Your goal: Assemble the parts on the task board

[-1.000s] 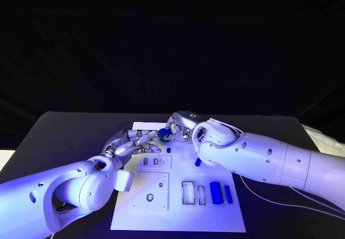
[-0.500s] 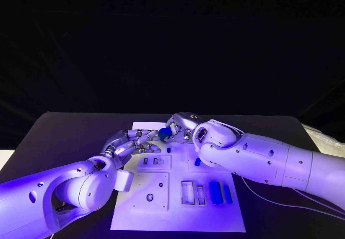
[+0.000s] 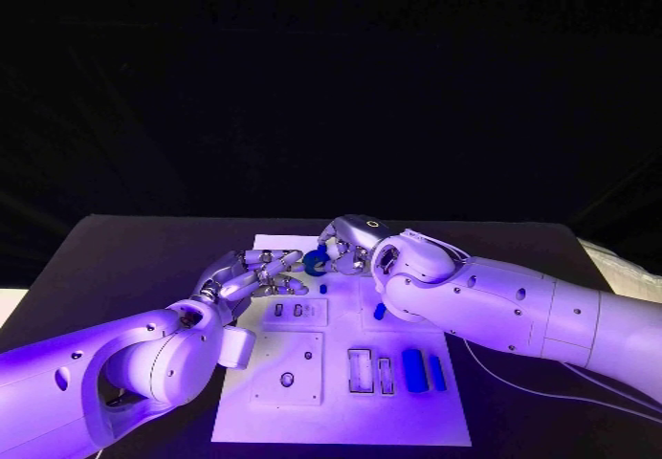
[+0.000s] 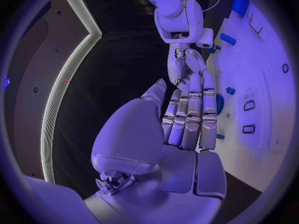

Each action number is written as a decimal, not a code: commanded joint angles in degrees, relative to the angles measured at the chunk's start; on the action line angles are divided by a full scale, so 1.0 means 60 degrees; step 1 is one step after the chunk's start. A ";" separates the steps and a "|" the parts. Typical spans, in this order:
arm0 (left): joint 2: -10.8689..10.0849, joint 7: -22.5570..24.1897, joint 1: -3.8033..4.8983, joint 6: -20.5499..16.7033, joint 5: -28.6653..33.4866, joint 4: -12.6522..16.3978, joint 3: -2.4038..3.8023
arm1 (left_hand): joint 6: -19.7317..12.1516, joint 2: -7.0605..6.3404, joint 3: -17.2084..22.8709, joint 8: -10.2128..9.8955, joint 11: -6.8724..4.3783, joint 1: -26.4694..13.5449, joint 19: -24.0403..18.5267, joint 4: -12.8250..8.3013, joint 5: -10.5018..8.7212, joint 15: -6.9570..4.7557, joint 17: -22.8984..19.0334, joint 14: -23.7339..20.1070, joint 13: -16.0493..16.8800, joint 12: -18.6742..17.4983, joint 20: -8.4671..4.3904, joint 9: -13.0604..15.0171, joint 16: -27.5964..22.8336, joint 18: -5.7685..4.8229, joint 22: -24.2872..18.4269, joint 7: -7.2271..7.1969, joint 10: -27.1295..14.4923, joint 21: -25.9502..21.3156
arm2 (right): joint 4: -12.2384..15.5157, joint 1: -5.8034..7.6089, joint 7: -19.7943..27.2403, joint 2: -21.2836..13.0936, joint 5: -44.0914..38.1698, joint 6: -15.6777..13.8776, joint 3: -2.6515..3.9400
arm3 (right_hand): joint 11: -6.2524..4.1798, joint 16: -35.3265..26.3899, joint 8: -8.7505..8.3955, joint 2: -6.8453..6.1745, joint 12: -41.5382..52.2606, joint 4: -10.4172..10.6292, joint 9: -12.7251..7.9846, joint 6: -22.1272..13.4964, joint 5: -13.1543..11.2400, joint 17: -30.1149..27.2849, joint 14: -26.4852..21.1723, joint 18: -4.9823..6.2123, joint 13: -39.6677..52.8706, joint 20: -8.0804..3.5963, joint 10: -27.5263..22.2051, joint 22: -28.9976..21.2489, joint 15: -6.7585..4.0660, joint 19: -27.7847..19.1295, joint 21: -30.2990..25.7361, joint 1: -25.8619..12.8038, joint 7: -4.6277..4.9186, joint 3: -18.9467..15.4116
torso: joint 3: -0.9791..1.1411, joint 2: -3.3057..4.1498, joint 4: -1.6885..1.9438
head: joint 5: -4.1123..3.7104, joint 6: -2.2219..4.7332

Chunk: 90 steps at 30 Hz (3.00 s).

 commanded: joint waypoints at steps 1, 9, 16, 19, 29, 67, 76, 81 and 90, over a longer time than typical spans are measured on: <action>0.0004 0.0031 0.0000 0.0192 0.0004 0.0009 0.0005 | -0.0057 -0.0041 0.0001 -0.0031 -0.0007 0.0022 0.0021 -0.0072 0.0034 -0.0011 0.0012 -0.0053 -0.0014 -0.0031 0.0007 -0.0002 0.0031 0.0066 0.0010 0.0016 -0.0041 0.0017 | 0.0096 -0.0011 0.0114 -0.0096 0.0193 -0.0238 0.0000 | -0.0038 -0.0059 0.0061 0.0093 0.0089 0.0010 0.0021 0.0106 0.0102 0.0898 0.0668 -0.0024 0.0061 0.0046 0.0075 0.0025 0.0020 0.0005 -0.0010 0.0059 -0.0022 -0.0052 | -0.0001 0.0001 0.0005 | -0.0004 0.0006; -0.0080 0.0051 0.0001 0.0194 0.0004 -0.0020 0.0005 | -0.0057 -0.0041 0.0001 -0.0031 -0.0007 0.0022 0.0021 -0.0072 0.0034 -0.0011 0.0012 -0.0053 -0.0014 -0.0031 0.0007 -0.0002 0.0031 0.0066 0.0010 0.0016 -0.0041 0.0017 | 0.1006 0.0048 0.1399 -0.1324 0.1454 -0.0953 0.0049 | -0.0086 -0.0074 0.0048 0.0313 0.0386 -0.0141 0.0047 0.0226 0.0364 0.0878 0.0667 -0.0035 0.0304 -0.0001 0.0228 0.0074 -0.0026 0.0029 0.0019 0.0410 -0.0062 0.0048 | 0.0015 -0.0024 -0.0066 | 0.0009 0.0044; -0.0151 0.0133 -0.0005 0.0334 0.0004 -0.0103 0.0004 | 0.0080 -0.0019 0.0050 0.0045 -0.0055 0.0024 0.0012 -0.0108 0.0039 -0.0036 0.0072 -0.0079 -0.0001 0.0024 -0.0004 0.0027 0.0064 0.0075 0.0021 -0.0041 0.0069 0.0011 | 0.1810 0.0308 0.3070 -0.3245 0.3390 -0.0648 0.0072 | -0.0115 -0.0061 0.0072 0.0292 0.0443 -0.0444 0.0081 0.0406 0.0348 0.0920 0.0672 -0.0050 0.0361 -0.0022 0.0241 0.0151 -0.0048 0.0045 0.0048 0.0788 -0.0089 0.0099 | 0.0072 -0.0123 -0.0240 | 0.0063 0.0041; -0.0124 0.0183 -0.0029 0.0432 0.0004 -0.0224 0.0002 | 0.0153 -0.0002 0.0083 0.0080 -0.0082 0.0032 0.0008 -0.0123 0.0041 -0.0053 0.0091 -0.0097 0.0000 0.0036 -0.0012 0.0036 0.0063 0.0081 0.0025 -0.0077 0.0129 0.0008 | 0.1807 0.0323 0.3353 -0.3733 0.3995 -0.0532 0.0060 | -0.0126 -0.0059 0.0084 0.0267 0.0470 -0.0522 0.0092 0.0469 0.0350 0.0928 0.0673 -0.0057 0.0384 -0.0028 0.0260 0.0186 -0.0057 0.0054 0.0062 0.0863 -0.0101 0.0097 | 0.0124 -0.0178 -0.0269 | 0.0096 0.0044; -0.0054 0.0294 -0.0113 0.0590 0.0004 -0.0509 -0.0001 | 0.0511 0.0023 0.0263 0.0177 -0.0219 0.0029 0.0025 -0.0147 0.0045 -0.0136 0.0153 -0.0077 -0.0017 -0.0055 -0.0073 0.0056 -0.0141 0.0095 0.0035 -0.0240 0.0522 -0.0017 | 0.1211 0.0065 0.3699 -0.4256 0.4188 -0.0210 -0.0025 | -0.0132 -0.0041 0.0059 0.0184 0.0429 -0.0620 0.0089 0.0481 0.0361 0.0966 0.0680 -0.0060 0.0353 -0.0036 0.0240 0.0201 -0.0064 0.0056 0.0069 0.0934 -0.0105 0.0059 | 0.0268 -0.0244 -0.0330 | 0.0071 -0.0049; 0.0026 0.0288 -0.0238 0.0604 0.0004 -0.0599 -0.0004 | 0.0426 -0.0062 0.0335 0.0055 -0.0163 -0.0033 0.0022 -0.0144 0.0040 -0.0107 0.0194 -0.0018 -0.0053 -0.0264 -0.0064 0.0003 -0.0307 0.0080 0.0031 -0.0168 0.0509 -0.0054 | -0.0625 -0.0688 0.3894 -0.3135 0.4236 0.0393 -0.0045 | -0.0144 -0.0021 0.0069 0.0660 0.0460 -0.1129 0.0107 0.0769 0.0046 0.1027 0.0691 -0.0063 0.0402 -0.0044 0.0250 0.0230 -0.0072 0.0054 0.0088 0.1448 -0.0086 0.0604 | 0.0323 -0.0230 -0.0312 | 0.0104 -0.0148; 0.0020 0.0269 -0.0239 0.0612 0.0004 -0.0607 -0.0004 | 0.0426 -0.0062 0.0335 0.0055 -0.0163 -0.0033 0.0022 -0.0144 0.0040 -0.0107 0.0194 -0.0018 -0.0053 -0.0264 -0.0064 0.0003 -0.0307 0.0080 0.0031 -0.0168 0.0509 -0.0054 | -0.0724 -0.0707 0.3951 -0.3025 0.4222 0.0506 -0.0045 | -0.0185 -0.0011 0.0112 0.0778 0.0533 -0.1311 0.0124 0.1058 0.0020 0.1052 0.0696 -0.0067 0.0467 -0.0072 0.0294 0.0255 -0.0106 0.0062 0.0102 0.1494 -0.0142 0.0998 | 0.0322 -0.0230 -0.0322 | 0.0117 -0.0154; 0.0017 0.0260 -0.0239 0.0619 0.0004 -0.0603 -0.0004 | 0.0426 -0.0062 0.0335 0.0055 -0.0163 -0.0033 0.0022 -0.0144 0.0040 -0.0107 0.0194 -0.0018 -0.0053 -0.0264 -0.0064 0.0003 -0.0307 0.0080 0.0031 -0.0168 0.0509 -0.0054 | -0.0757 -0.0709 0.3940 -0.2988 0.4217 0.0508 -0.0044 | -0.0208 -0.0004 0.0129 0.0770 0.0593 -0.1352 0.0132 0.1185 -0.0010 0.1069 0.0700 -0.0071 0.0514 -0.0087 0.0337 0.0278 -0.0124 0.0071 0.0114 0.1418 -0.0174 0.1113 | 0.0327 -0.0230 -0.0330 | 0.0113 -0.0168; 0.0014 0.0246 -0.0239 0.0628 0.0004 -0.0606 -0.0004 | 0.0426 -0.0062 0.0335 0.0055 -0.0163 -0.0033 0.0022 -0.0144 0.0040 -0.0107 0.0194 -0.0018 -0.0053 -0.0264 -0.0064 0.0003 -0.0307 0.0080 0.0031 -0.0168 0.0509 -0.0054 | -0.0802 -0.0710 0.3880 -0.2965 0.4216 0.0236 -0.0043 | -0.0362 0.0023 0.0349 0.0928 0.0768 -0.1428 0.0236 0.1775 -0.0152 0.1125 0.0714 -0.0080 0.0653 -0.0170 0.0474 0.0345 -0.0238 0.0102 0.0149 0.1237 -0.0376 0.1421 | 0.0325 -0.0231 -0.0323 | 0.0090 -0.0172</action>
